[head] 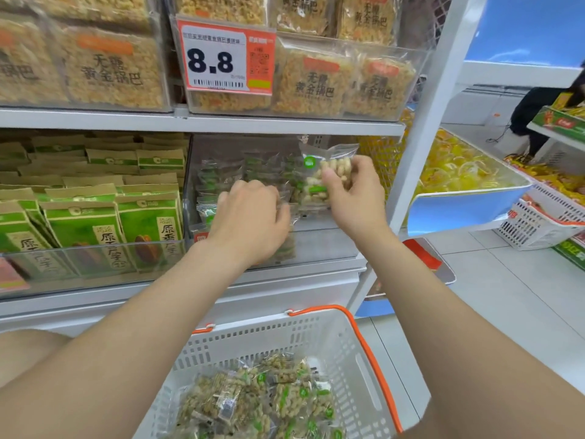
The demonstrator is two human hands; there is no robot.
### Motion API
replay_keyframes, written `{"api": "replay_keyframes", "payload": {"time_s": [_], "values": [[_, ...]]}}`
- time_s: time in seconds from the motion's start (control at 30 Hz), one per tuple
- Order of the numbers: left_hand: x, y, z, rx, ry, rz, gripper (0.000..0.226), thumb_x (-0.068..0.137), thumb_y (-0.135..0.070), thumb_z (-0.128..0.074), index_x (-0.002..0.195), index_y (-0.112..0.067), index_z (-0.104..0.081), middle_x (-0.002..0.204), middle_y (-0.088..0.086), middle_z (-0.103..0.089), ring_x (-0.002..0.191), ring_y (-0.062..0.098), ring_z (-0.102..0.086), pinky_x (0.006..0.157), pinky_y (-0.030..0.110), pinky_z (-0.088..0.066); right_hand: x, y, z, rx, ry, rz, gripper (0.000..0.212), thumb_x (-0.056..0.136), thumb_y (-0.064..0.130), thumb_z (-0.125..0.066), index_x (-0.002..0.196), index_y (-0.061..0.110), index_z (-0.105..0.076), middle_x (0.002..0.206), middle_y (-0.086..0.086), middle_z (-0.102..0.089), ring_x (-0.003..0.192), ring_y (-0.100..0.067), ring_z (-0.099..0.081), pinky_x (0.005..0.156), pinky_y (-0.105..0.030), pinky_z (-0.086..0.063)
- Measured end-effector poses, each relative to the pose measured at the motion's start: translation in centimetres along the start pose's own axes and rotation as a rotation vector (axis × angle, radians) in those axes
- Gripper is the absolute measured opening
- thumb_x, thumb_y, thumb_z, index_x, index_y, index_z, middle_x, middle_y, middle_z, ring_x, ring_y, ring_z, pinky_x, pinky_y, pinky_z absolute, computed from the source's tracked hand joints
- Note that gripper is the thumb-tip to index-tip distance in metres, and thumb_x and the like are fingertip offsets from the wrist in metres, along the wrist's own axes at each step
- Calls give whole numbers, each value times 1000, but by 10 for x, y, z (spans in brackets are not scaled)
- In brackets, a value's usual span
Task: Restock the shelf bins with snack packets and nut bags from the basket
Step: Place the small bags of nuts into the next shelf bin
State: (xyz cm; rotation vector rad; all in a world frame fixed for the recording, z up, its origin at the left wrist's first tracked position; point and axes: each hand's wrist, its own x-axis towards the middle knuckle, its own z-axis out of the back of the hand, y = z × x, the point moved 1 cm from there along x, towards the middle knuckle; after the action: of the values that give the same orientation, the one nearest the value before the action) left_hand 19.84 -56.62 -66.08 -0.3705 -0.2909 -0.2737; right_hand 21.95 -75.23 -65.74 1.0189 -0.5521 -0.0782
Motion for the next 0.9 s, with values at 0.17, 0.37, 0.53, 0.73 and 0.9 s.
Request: {"api": "replay_keyframes", "payload": {"time_s": [0.17,0.37,0.53,0.73,0.9], "values": [[-1,6,-14,209,188,-21,51,106,-55,-34,132,-17,-55,139,6,-59,132,30,-48,103,51,-36,14,-26,-8,-267,81,49,24,99,20,-66,117,9,-53,102,-5,-64,96,-28,-60,74,-36,-42],[3,13,-19,328,334,-74,65,104,-62,-35,151,-17,-34,158,8,-38,150,30,-29,115,56,-30,24,-35,-26,-435,219,-117,24,99,19,-66,114,7,-53,106,-9,-54,94,-26,-44,76,-34,-35],[3,17,-20,348,350,-106,66,104,-55,-43,155,-16,-27,162,8,-30,155,29,-20,117,58,-28,36,-37,-33,-511,315,-241,27,97,20,-67,117,6,-56,124,-21,-60,104,-39,-58,77,-35,-41],[3,17,-21,349,328,-125,63,104,-53,-45,152,-16,-30,157,9,-35,151,30,-26,114,57,-34,38,-30,-41,-437,332,-256,36,96,15,-65,128,3,-52,130,-21,-58,99,-33,-52,79,-33,-41],[2,17,-18,293,318,-126,60,104,-53,-45,151,-16,-34,159,8,-37,153,30,-25,116,58,-34,33,-28,-38,-480,387,-276,53,98,15,-62,142,-4,-38,137,-26,-53,121,-43,-56,81,-36,-40]]}}
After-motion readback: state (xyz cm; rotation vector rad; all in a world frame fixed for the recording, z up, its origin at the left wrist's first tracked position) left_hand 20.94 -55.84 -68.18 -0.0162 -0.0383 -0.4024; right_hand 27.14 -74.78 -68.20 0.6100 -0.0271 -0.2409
